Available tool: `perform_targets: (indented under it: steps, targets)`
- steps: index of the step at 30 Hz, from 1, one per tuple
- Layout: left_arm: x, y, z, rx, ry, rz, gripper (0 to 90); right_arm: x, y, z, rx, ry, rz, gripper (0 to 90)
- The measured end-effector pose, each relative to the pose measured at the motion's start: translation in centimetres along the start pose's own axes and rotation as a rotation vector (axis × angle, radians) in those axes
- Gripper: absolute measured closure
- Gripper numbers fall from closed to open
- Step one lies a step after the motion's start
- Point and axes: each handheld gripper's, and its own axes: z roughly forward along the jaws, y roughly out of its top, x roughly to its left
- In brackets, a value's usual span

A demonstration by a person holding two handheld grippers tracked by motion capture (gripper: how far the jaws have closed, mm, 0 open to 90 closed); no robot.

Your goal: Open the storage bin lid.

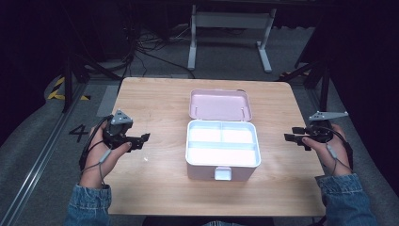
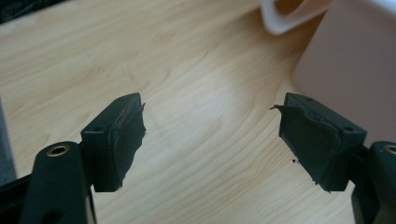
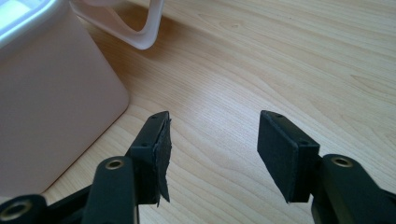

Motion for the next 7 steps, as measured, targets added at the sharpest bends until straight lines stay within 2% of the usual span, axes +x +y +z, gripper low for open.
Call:
perform_targets:
  steps: [2,4,5,7]
  targets:
    - [0.11,-0.04,0.16,-0.004,-0.002,-0.012,23.4,0.02,-0.05,0.06,0.002,0.002,-0.002,45.4]
    - [0.04,-0.02,0.08,-0.012,-0.029,-0.045,23.2,0.02,-0.08,0.06,-0.001,0.002,-0.002,45.4]
    - [0.12,0.06,0.07,-0.031,-0.038,-0.042,23.1,0.01,-0.08,0.03,-0.004,0.001,-0.001,45.4]
    - [0.18,0.12,-0.04,-0.030,-0.050,-0.050,22.7,-0.05,-0.09,-0.10,-0.013,-0.006,0.001,45.4]
